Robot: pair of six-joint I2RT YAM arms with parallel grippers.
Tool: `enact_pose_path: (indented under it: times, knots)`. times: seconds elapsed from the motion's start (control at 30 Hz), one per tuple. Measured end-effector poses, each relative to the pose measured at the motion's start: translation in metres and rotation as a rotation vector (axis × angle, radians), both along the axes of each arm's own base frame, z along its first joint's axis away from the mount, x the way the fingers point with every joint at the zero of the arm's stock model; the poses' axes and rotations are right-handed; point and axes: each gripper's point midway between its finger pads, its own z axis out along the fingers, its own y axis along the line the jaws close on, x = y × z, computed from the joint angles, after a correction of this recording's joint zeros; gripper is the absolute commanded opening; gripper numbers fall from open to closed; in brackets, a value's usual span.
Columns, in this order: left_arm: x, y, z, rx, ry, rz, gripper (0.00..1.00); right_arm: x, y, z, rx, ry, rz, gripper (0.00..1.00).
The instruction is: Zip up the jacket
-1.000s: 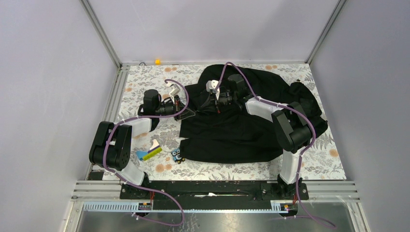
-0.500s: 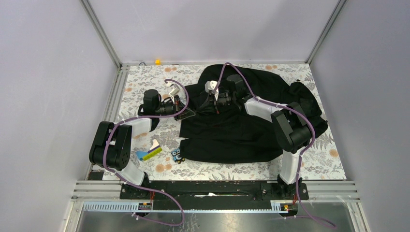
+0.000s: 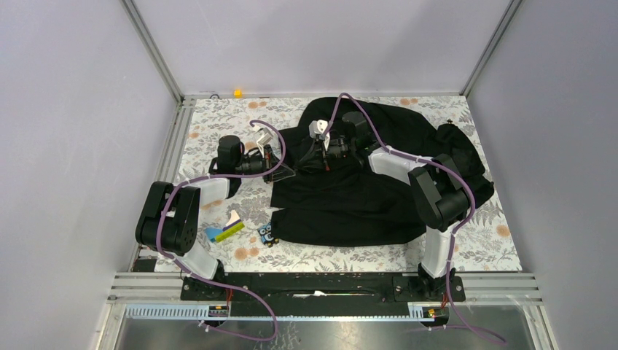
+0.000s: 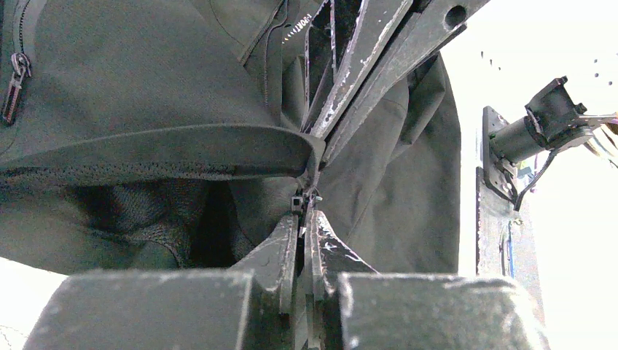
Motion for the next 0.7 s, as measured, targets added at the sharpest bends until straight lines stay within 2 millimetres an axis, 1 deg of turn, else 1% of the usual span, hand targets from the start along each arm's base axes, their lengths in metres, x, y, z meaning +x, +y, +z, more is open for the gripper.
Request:
enact_pose_path:
  times: [0.17,0.27,0.43,0.6,0.7]
  knots:
    - [0.001,0.000,0.001,-0.001,-0.013,0.000,0.00,0.000,0.000,0.000,0.000,0.006,-0.001,0.00]
    - [0.001,0.000,0.002,-0.003,-0.036,0.002,0.00,0.002,-0.004,0.000,0.001,0.011,-0.006,0.00]
    - [0.001,0.002,0.003,0.014,-0.078,0.021,0.00,0.005,-0.013,-0.007,-0.021,0.000,-0.010,0.00]
    - [0.003,0.004,0.010,0.034,-0.145,0.032,0.00,0.005,-0.013,-0.007,-0.017,-0.014,-0.008,0.00]
    - [0.003,0.004,0.009,0.038,-0.151,0.030,0.00,0.003,-0.013,-0.008,-0.015,-0.018,-0.007,0.00]
